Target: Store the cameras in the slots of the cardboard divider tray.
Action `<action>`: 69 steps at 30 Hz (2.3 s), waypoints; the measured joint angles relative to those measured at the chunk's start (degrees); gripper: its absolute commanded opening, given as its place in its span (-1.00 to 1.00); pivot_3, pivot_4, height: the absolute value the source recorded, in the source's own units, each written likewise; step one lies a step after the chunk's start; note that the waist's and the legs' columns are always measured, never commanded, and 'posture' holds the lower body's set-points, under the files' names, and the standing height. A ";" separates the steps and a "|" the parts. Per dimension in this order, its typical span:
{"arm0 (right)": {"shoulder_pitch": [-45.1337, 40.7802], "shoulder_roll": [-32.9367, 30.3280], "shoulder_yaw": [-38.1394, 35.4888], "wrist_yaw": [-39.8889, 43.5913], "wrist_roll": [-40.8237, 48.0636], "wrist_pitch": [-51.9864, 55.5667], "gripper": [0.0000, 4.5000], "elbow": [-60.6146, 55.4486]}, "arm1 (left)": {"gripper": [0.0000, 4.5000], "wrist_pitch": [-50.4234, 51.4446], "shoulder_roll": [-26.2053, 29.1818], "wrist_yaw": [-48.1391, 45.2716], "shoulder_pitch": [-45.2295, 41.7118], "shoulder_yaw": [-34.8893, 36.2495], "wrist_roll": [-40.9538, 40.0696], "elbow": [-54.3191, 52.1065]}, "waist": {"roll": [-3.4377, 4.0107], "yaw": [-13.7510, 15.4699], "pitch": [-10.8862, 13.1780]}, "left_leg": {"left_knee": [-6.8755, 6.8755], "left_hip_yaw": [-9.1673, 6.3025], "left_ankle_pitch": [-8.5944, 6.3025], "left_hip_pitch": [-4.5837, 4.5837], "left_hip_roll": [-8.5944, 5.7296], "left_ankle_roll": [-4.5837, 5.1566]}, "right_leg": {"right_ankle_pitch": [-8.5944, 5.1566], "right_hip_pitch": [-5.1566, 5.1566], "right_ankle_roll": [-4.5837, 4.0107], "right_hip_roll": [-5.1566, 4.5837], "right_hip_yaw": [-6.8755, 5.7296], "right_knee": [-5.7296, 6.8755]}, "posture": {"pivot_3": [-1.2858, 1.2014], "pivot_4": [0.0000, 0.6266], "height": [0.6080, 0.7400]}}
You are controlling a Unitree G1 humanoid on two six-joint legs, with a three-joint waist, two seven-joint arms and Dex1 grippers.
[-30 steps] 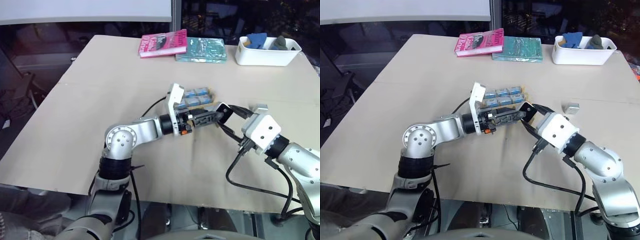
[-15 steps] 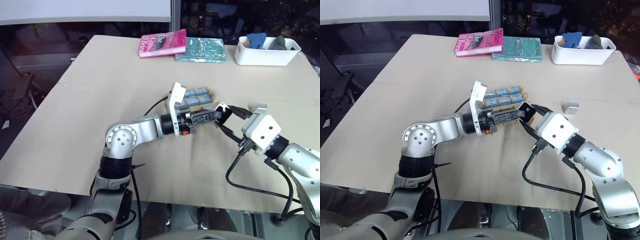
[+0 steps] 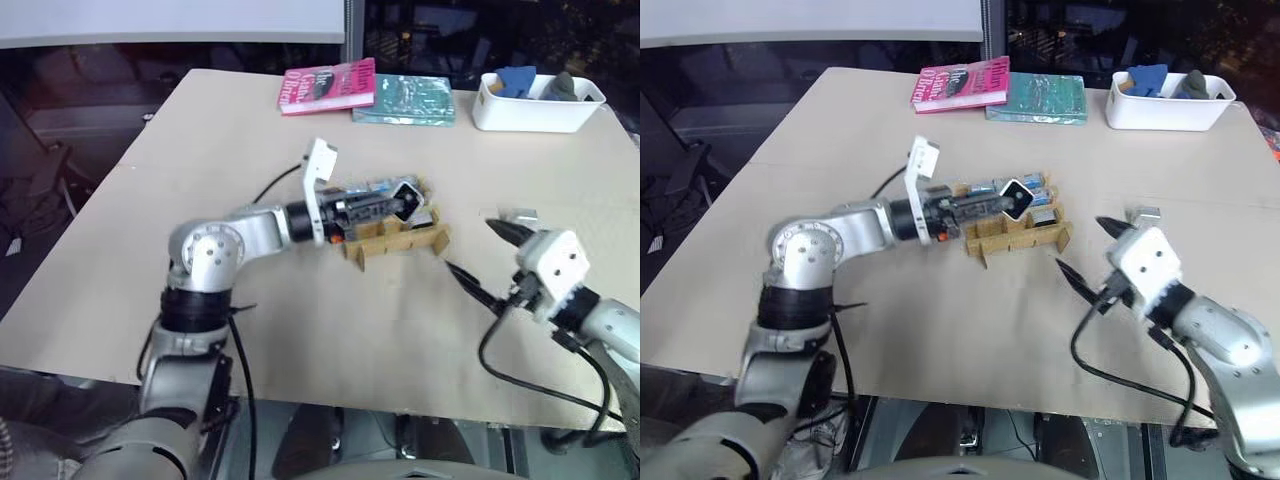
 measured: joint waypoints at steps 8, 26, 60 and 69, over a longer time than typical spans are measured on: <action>10.68 2.49 -12.85 5.36 19.25 -3.04 0.98 -2.44 | -0.68 -12.65 8.03 -19.55 -6.70 -10.93 17.79 13.77 | 0.05 -0.19 0.03 | -0.05 0.06 -0.01 0.04 0.03 0.02 | 0.00 -0.02 0.00 0.05 0.07 0.00 | 0.03 -0.52 1.00; 20.75 2.50 -16.08 4.59 23.37 -10.52 0.98 -5.05 | -0.68 -32.02 -3.34 -33.59 -21.41 -18.34 39.69 39.83 | -0.09 -0.13 0.11 | 0.00 0.10 -0.15 -0.09 0.03 0.27 | -0.02 -0.12 0.03 0.05 0.19 -0.01 | 0.03 -0.52 1.00; 6.04 -9.15 -2.85 -6.04 6.08 -5.36 1.00 3.01 | 0.98 -24.59 -4.68 -32.24 -16.33 -2.96 39.17 22.80 | -0.05 -0.83 0.12 | 0.12 0.18 -0.16 -0.07 0.06 0.28 | -0.04 -0.19 0.07 -0.16 0.43 0.13 | 0.03 -0.52 1.00; -24.20 -5.66 10.49 -17.35 -8.30 6.20 1.00 32.48 | 0.98 -5.09 -6.27 -16.16 7.45 6.82 24.31 -13.91 | 0.00 -0.15 0.17 | 0.08 0.13 -0.07 -0.09 0.09 0.14 | -0.03 -0.16 0.04 -0.16 0.33 0.11 | 0.03 -0.52 1.00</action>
